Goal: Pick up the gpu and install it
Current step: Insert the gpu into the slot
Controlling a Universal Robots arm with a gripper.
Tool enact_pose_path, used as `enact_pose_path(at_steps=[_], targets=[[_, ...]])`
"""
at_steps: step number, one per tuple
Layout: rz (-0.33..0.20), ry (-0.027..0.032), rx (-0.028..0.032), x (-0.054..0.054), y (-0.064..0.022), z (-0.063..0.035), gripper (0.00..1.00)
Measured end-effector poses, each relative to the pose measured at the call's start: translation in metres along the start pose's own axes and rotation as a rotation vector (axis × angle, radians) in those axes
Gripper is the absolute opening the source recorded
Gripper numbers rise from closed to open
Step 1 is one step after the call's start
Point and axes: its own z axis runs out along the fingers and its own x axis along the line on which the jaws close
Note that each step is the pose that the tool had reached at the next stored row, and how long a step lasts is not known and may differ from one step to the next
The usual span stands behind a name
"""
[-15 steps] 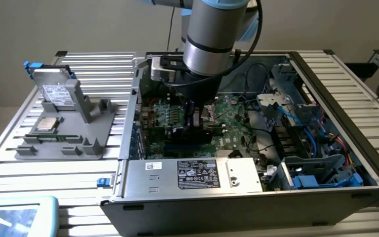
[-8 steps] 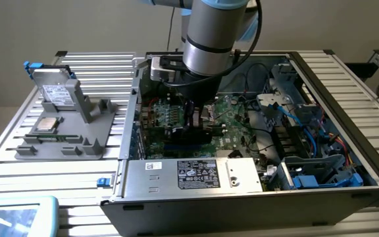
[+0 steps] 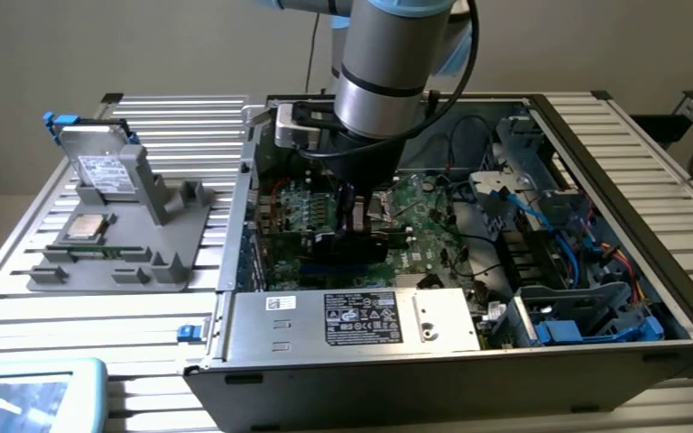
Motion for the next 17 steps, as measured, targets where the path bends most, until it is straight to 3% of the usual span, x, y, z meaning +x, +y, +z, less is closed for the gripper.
enact_pose_path(at_steps=[17], targets=[[0.0, 0.0011, 0.0001, -0.0012, 0.0003, 0.002, 0.27]])
